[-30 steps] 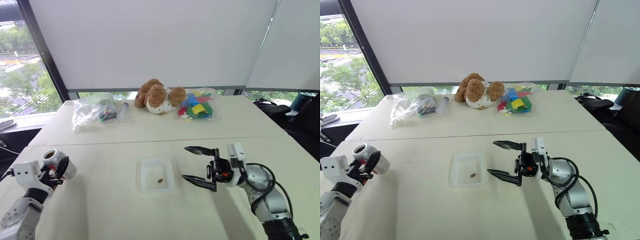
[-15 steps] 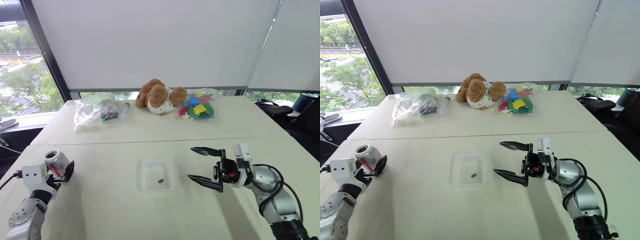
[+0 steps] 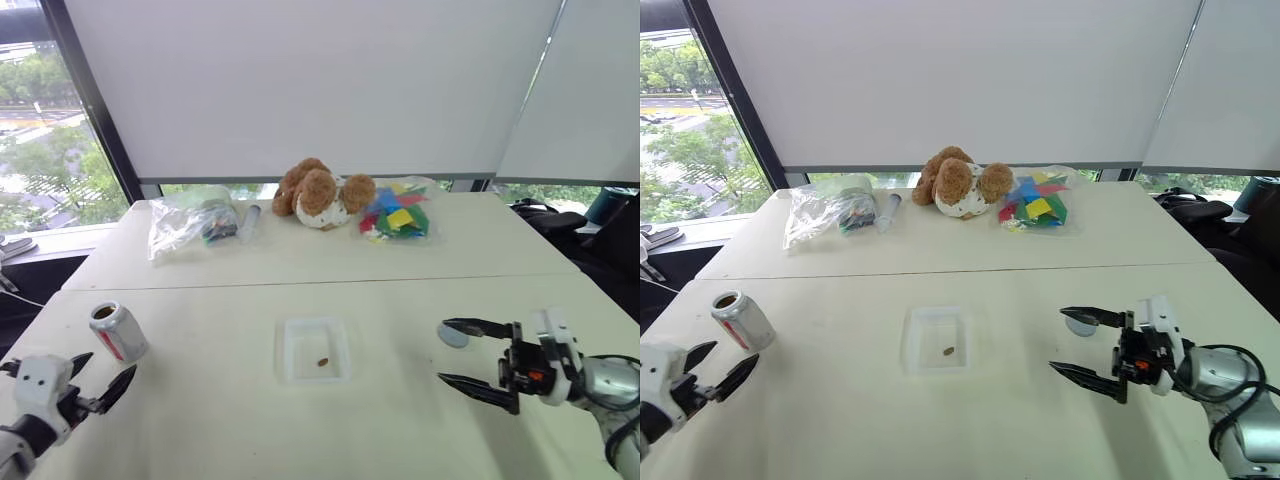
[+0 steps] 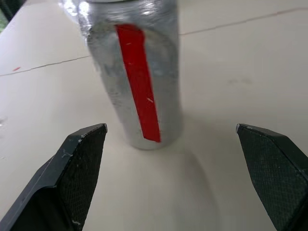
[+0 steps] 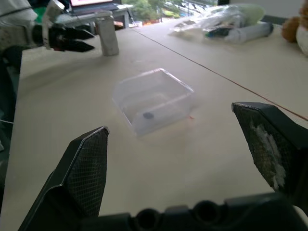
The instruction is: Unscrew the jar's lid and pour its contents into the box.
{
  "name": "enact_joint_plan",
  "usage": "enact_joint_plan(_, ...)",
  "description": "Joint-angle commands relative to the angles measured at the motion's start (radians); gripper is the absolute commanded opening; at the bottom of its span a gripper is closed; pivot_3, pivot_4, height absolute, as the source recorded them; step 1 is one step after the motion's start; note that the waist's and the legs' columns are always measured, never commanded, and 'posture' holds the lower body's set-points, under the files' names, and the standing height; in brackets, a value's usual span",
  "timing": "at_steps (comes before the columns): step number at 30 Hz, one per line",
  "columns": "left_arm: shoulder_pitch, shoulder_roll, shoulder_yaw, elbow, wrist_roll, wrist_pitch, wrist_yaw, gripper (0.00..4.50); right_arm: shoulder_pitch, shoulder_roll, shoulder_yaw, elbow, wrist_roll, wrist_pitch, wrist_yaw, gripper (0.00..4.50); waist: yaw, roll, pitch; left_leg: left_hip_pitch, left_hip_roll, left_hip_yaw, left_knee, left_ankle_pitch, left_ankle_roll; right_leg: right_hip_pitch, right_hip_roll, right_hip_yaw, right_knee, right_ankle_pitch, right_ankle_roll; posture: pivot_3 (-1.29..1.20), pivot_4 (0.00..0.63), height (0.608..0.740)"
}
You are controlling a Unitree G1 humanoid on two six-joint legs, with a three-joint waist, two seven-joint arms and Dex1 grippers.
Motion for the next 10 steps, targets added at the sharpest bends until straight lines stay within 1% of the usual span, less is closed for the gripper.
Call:
enact_joint_plan(1, 0.162, 0.075, 0.054, -0.066, 0.117, -0.188, -0.158, 4.45, 0.038, -0.071, -0.096, 0.014, 0.015, -0.023, 0.059, 4.50, -0.002, 0.000, 0.000, 0.000, 0.000, 0.001, -0.001, 0.000, 0.000, 0.000, 0.000, 0.000, -0.001, 0.000, 0.000, 0.00, 0.150, 0.740)
enact_joint_plan(3, 0.257, 0.093, 0.075, -0.091, 0.160, -0.288, -0.216, 4.45, 0.063, -0.121, -0.122, 0.024, 0.011, -0.010, 0.098, 4.50, -0.002, 0.001, 0.000, 0.000, 0.000, 0.003, -0.001, -0.001, 0.001, -0.001, -0.003, 0.001, -0.001, -0.001, -0.001, 0.00, 0.150, 0.740)
enact_joint_plan(6, 0.344, 0.110, 0.146, -0.125, 0.125, -0.298, -0.280, 4.45, 0.071, -0.207, -0.148, 0.054, 0.014, 0.019, 0.163, 4.50, -0.001, 0.001, 0.000, -0.001, 0.000, 0.005, -0.002, -0.001, 0.001, -0.002, -0.007, 0.001, -0.002, -0.001, -0.002, 0.00, 0.150, 0.740)
enact_joint_plan(8, 0.362, 0.121, 0.166, -0.116, 0.116, -0.307, -0.312, 4.45, 0.055, -0.222, -0.144, 0.087, 0.002, 0.003, 0.182, 4.50, 0.002, 0.000, 0.000, -0.001, 0.001, 0.005, -0.001, -0.003, -0.002, -0.002, -0.009, -0.002, -0.002, -0.002, -0.001, 0.00, 0.150, 0.740)
enact_joint_plan(10, 0.354, 0.126, 0.180, -0.103, 0.100, -0.283, -0.326, 4.45, 0.020, -0.212, -0.122, 0.127, -0.019, -0.031, 0.178, 4.50, 0.002, 0.000, 0.000, -0.001, 0.002, 0.007, -0.001, -0.003, -0.002, -0.001, -0.011, -0.004, -0.002, -0.003, 0.000, 0.00, 0.150, 0.740)
